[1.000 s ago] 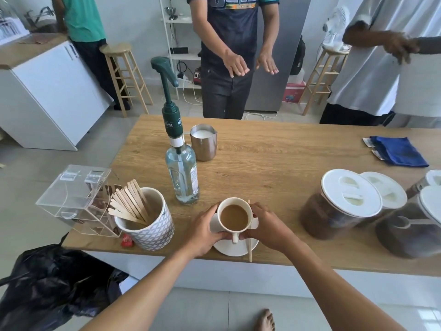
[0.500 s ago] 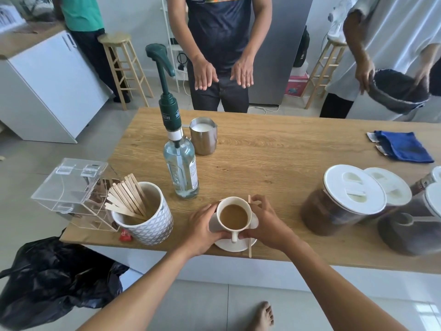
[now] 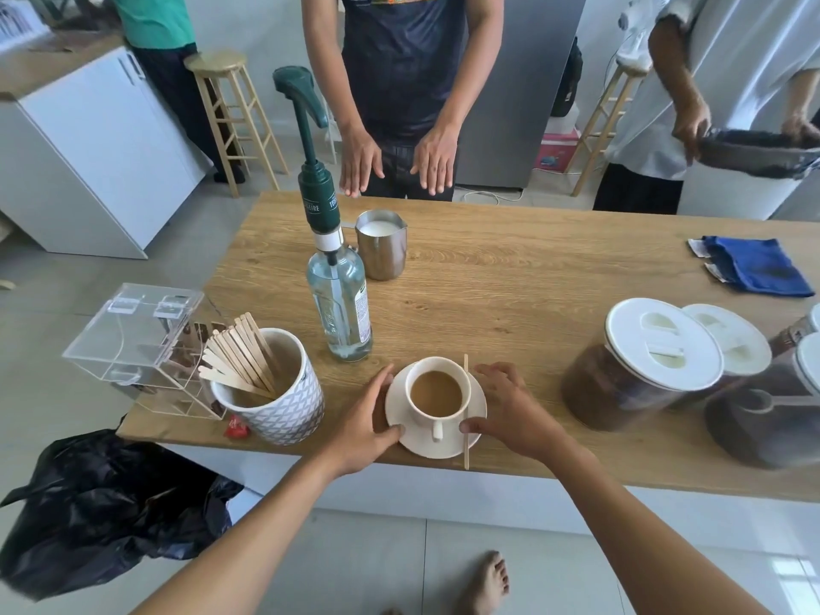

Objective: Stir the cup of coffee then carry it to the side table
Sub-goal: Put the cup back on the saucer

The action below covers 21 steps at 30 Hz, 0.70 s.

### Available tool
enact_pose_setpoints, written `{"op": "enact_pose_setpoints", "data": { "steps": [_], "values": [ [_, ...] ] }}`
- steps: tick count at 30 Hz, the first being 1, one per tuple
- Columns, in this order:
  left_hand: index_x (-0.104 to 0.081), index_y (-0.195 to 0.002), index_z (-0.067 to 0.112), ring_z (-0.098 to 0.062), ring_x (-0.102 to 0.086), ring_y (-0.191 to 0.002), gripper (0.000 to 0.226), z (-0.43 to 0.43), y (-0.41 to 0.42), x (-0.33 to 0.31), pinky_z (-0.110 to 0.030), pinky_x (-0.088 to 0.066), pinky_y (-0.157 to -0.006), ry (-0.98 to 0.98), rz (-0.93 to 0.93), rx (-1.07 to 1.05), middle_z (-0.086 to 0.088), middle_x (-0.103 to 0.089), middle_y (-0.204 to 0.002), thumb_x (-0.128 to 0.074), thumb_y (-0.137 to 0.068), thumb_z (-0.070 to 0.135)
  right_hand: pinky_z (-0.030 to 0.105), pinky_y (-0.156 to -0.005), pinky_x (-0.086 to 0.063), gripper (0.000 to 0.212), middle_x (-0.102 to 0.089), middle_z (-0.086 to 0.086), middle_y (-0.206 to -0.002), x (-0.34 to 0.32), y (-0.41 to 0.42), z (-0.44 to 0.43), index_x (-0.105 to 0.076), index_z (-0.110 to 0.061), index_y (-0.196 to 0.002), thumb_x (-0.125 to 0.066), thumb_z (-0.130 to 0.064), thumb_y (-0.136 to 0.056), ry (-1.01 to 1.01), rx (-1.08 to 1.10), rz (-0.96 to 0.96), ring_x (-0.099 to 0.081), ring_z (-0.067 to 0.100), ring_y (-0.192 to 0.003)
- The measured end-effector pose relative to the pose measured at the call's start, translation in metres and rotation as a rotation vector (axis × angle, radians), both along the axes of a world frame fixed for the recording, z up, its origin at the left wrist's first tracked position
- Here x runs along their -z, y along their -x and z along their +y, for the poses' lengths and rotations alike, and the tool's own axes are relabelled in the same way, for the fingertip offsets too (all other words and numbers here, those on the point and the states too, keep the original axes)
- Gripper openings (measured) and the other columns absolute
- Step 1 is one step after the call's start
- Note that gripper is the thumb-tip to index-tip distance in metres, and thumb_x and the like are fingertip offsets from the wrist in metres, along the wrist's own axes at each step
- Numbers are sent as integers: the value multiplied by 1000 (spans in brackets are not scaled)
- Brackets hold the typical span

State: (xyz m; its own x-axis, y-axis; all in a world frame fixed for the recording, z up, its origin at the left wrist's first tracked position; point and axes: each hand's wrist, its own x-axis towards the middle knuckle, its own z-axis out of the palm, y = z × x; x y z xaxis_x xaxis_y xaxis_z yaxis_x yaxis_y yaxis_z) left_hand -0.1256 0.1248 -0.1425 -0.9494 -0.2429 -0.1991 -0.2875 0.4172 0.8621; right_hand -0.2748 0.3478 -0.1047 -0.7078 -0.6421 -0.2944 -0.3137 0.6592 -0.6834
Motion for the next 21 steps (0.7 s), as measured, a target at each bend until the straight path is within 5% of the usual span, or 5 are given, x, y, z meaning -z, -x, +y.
{"op": "enact_pose_setpoints", "data": {
  "steps": [3,7,12,21],
  "values": [
    [-23,-153,33,0,-23,-143,74,-7,-4,-2,-31,-21,-119,132,16,-37,16,-29,-156,-63,-92,24,33,-103,-41,67,-41,-2,-141,4,6,7,-44,-24,-140,-76,-31,-81,10,119,-16,-50,17,-122],
    [-36,-150,19,-10,-22,-146,51,-7,5,3,-35,-20,-121,392,117,-61,5,-34,-156,-49,-101,24,25,-83,-40,32,-65,1,-117,3,8,7,-59,-18,-126,-55,-30,-96,108,335,-25,-59,13,-102],
    [-43,-146,12,-15,-23,-147,53,-3,8,19,-26,-14,-120,604,159,-50,-1,-38,-155,-24,-104,39,26,-80,-38,30,-67,1,-110,3,14,-6,-65,-15,-119,-50,-31,-98,49,352,-37,-56,13,-96],
    [-53,-138,4,-26,-38,-140,50,1,9,23,-36,-26,-118,670,213,-72,-9,-49,-147,-27,-98,21,28,-60,-40,27,-63,-8,-69,10,29,-33,-63,-25,-71,-52,-32,-93,11,370,-84,-56,14,-68]
  ]
}}
